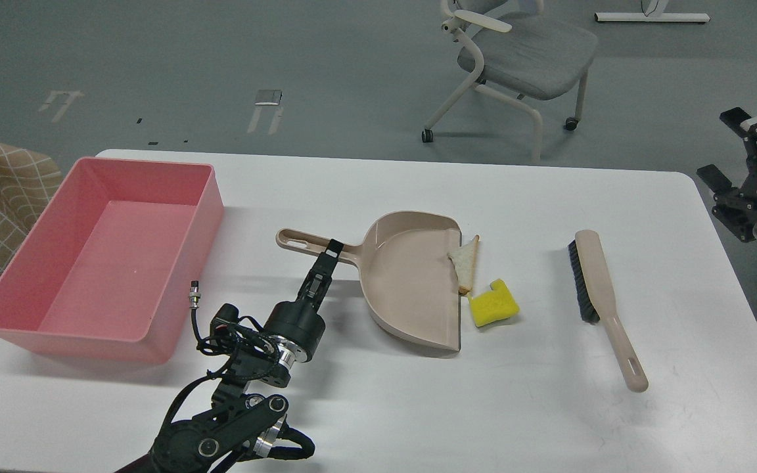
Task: Sweep and dump garbage into bin
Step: 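Move the right gripper down toward the wooden brush handle, then grasp the brush handle with the right gripper, then lift the brush and sweep the sponge into the dustpan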
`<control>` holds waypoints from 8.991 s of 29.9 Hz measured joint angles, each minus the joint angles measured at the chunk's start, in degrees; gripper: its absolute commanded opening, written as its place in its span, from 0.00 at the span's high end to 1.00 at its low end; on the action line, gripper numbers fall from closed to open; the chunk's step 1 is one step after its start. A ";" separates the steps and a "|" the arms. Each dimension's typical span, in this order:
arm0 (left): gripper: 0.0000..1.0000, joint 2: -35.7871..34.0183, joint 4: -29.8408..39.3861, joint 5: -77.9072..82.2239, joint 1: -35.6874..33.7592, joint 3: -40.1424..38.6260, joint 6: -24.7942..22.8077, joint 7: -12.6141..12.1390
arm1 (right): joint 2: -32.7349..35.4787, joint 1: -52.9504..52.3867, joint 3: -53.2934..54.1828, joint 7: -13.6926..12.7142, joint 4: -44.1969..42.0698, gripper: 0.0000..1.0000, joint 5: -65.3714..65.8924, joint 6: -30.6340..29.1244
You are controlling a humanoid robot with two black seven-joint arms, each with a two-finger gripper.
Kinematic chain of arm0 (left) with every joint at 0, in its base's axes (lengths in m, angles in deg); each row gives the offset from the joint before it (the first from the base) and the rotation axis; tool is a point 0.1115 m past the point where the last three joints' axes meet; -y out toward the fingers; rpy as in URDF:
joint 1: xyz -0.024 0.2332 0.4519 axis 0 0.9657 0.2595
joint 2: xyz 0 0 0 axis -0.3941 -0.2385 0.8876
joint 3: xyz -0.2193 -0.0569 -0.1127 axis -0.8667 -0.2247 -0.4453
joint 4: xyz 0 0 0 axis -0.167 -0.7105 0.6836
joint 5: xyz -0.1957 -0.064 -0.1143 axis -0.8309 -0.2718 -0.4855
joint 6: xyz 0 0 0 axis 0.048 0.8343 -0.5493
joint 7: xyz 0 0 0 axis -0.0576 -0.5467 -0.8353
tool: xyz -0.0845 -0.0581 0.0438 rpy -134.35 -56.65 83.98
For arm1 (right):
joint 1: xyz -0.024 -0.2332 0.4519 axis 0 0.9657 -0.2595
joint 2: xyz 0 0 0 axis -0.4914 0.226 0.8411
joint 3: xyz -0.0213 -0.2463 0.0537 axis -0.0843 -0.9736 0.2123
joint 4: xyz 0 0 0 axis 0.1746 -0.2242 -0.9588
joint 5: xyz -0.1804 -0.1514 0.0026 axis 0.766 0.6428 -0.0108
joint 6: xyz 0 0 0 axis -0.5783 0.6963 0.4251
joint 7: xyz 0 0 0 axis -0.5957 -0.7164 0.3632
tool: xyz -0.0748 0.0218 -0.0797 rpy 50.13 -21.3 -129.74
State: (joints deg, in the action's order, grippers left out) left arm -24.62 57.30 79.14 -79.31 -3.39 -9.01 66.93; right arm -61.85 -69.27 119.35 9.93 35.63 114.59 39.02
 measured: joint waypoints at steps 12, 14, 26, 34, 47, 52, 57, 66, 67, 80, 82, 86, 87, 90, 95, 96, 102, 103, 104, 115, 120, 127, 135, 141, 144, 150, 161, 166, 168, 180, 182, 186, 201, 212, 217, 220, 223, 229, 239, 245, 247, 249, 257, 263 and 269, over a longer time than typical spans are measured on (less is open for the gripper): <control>0.83 -0.59 -0.15 0.03 -0.02 -0.01 0.00 0.04 | -0.45 4.74 0.51 11.30 1.94 0.01 1.41 0.00; 0.83 -0.29 -0.15 0.04 -0.05 -0.02 0.00 0.07 | 1.64 5.78 0.42 11.23 3.58 0.01 3.29 0.00; 0.83 -0.17 -0.15 0.09 -0.17 0.00 0.00 0.10 | 16.25 7.74 -6.29 10.98 4.87 0.01 16.02 0.01; 0.83 -0.43 -0.14 0.09 -0.25 0.08 0.00 0.10 | 19.15 6.30 -16.23 11.63 3.83 0.02 30.24 0.01; 0.82 -0.61 -0.23 0.09 -0.30 0.09 0.00 0.10 | 19.34 -0.32 -28.49 11.89 4.07 0.02 51.40 0.01; 0.82 -0.62 -0.25 0.09 -0.29 0.09 0.00 0.10 | 18.81 -0.46 -29.95 11.89 4.06 0.02 53.33 0.01; 0.82 -0.76 -0.62 0.20 -0.23 0.09 0.00 0.10 | 18.18 0.04 -30.73 11.85 4.00 0.02 53.46 0.01; 0.82 -0.88 -1.55 0.27 -0.62 0.49 0.00 0.10 | 16.78 3.34 -30.97 11.83 4.32 0.02 53.46 0.01; 0.82 -0.88 -1.60 0.31 -0.67 0.51 0.00 0.09 | 16.67 3.55 -30.98 11.80 4.32 0.02 53.46 0.01; 0.82 -0.90 -1.96 0.33 -0.66 0.53 0.00 0.01 | 13.74 5.57 -31.04 11.75 4.29 0.03 56.17 0.01; 0.82 -0.89 -1.98 0.33 -0.66 0.53 0.00 0.04 | 13.54 5.61 -31.01 11.75 4.27 0.03 56.31 0.01; 0.82 -0.91 -1.99 0.35 -0.66 0.53 0.00 0.06 | 13.28 5.71 -31.01 11.63 4.26 0.03 56.42 0.01; 0.82 -0.91 -1.99 0.35 -0.66 0.53 0.00 0.07 | 13.22 5.81 -31.01 11.59 4.26 0.03 56.53 0.01; 0.82 -0.89 -1.99 0.38 -0.62 0.53 0.00 0.08 | 12.61 5.97 -31.02 11.51 4.26 0.03 57.72 0.01; 0.82 -0.73 -1.99 0.41 -0.55 0.52 0.00 0.09 | 11.38 6.44 -31.22 11.48 4.38 0.03 58.70 0.01; 0.82 -0.68 -1.99 0.41 -0.52 0.52 0.00 0.09 | 11.27 6.54 -31.49 11.44 4.45 0.03 58.73 0.01; 0.82 -0.67 -1.99 0.54 -0.33 0.52 0.00 0.19 | 11.17 6.20 -33.15 11.31 4.73 0.03 58.75 0.01; 0.82 -0.68 -1.99 0.57 -0.32 0.52 0.00 0.20 | 11.17 6.15 -33.23 11.30 4.76 0.03 58.75 0.01; 0.82 -0.70 -1.99 0.60 -0.31 0.52 0.00 0.23 | 11.17 6.09 -33.29 11.31 4.84 0.03 58.75 0.01; 0.82 -0.97 -1.98 0.62 -0.37 0.52 0.00 0.28 | 13.41 6.34 -34.51 11.56 7.11 0.03 58.75 0.01; 0.82 -0.99 -2.06 0.62 -0.44 0.53 0.00 0.28 | 16.38 6.23 -34.66 11.58 7.13 0.04 58.75 0.01; 0.82 -0.81 -2.26 0.62 -0.61 0.52 0.00 0.35 | 17.76 6.35 -34.68 11.59 7.02 0.04 58.75 0.01; 0.81 -1.00 -2.26 0.62 -0.96 0.53 0.00 0.55 | 15.70 6.25 -34.60 11.50 6.92 0.04 58.75 0.01; 0.81 -1.00 -2.26 0.62 -0.91 0.53 0.00 0.70 | 14.59 6.47 -34.58 11.40 6.67 0.05 58.75 0.01; 0.81 -0.97 -2.26 0.60 -0.95 0.53 0.00 0.70 | 14.45 6.50 -34.58 11.36 6.62 0.06 58.75 0.01; 0.81 -0.96 -2.26 0.60 -1.12 0.53 0.00 0.70 | 13.33 6.38 -34.58 11.12 6.23 0.13 58.75 0.01; 0.81 -0.96 -2.25 0.60 -0.93 0.53 0.00 0.70 | 12.77 6.37 -34.45 10.97 4.55 0.24 58.75 0.01; 0.82 -0.96 -2.25 0.60 -0.84 0.52 0.00 0.61 | 12.34 6.28 -34.55 10.96 4.10 0.28 58.75 0.01; 0.82 -0.96 -2.25 0.60 -0.84 0.53 0.00 0.61 | 12.33 6.24 -34.57 10.96 4.09 0.30 58.75 0.01; 0.83 -0.81 -2.25 0.60 -0.43 0.52 0.00 0.61 | 11.99 5.87 -34.49 10.96 4.08 0.45 58.75 0.01; 0.83 -0.73 -2.25 0.60 -0.41 0.52 0.00 0.60 | 11.90 5.82 -34.49 10.96 4.07 0.52 58.75 0.01; 0.83 -0.71 -2.25 0.60 -0.38 0.52 0.00 0.54 | 11.87 5.83 -34.49 11.10 4.05 0.65 58.75 0.01; 0.82 -0.68 -2.23 0.63 0.12 0.51 0.00 0.55 | 11.40 5.61 -34.49 11.19 3.99 0.75 58.75 0.01; 0.82 -0.61 -2.25 0.76 0.13 0.53 0.01 0.61 | 10.85 5.54 -34.28 11.01 4.14 0.78 58.75 0.01; 0.82 -0.58 -2.25 0.78 0.17 0.53 0.01 0.62 | 9.67 5.46 -33.99 10.96 4.59 0.79 58.76 0.01; 0.82 -0.55 -2.24 0.78 0.07 0.53 0.00 0.61 | 8.09 5.31 -33.87 10.96 4.70 0.79 58.75 0.01; 0.82 -0.58 -2.20 0.78 -0.03 0.54 0.00 0.60 | 6.53 5.19 -33.76 10.86 4.73 0.79 58.76 0.01; 0.82 -0.61 -2.17 0.79 -0.12 0.54 0.00 0.59 | 5.14 3.31 -34.09 9.94 4.25 0.79 58.75 0.01; 0.82 -0.76 -2.07 0.79 -0.12 0.53 -0.01 0.56 | 3.40 1.48 -34.48 8.96 2.58 0.79 58.75 0.01; 0.82 -0.75 -2.07 0.79 -0.13 0.53 -0.01 0.54 | 3.41 3.03 -34.67 8.86 2.25 0.79 58.75 0.01; 0.82 -0.80 -2.07 0.79 -0.13 0.53 -0.01 0.55 | 3.14 3.40 -34.75 8.65 2.31 0.79 58.75 0.01; 0.82 -0.82 -2.07 0.78 -0.14 0.52 -0.01 0.59 | 2.49 3.50 -35.26 8.15 2.53 0.79 58.75 0.01; 0.82 -0.71 -2.07 0.79 -0.31 0.52 -0.01 0.59 | -2.40 2.77 -37.53 6.05 2.75 0.79 58.75 0.02; 0.82 -0.66 -1.95 0.79 -0.27 0.52 0.00 0.58 | -7.60 0.47 -39.28 5.03 2.13 0.79 58.75 0.01; 0.82 -0.61 -1.67 0.79 -0.14 0.52 0.00 0.58 | -14.54 -1.69 -39.88 3.97 0.47 0.79 58.75 0.01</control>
State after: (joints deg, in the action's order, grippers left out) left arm -25.23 55.63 79.93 -79.45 -2.87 -9.01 67.51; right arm -76.39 -70.96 79.46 13.90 36.10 173.35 39.03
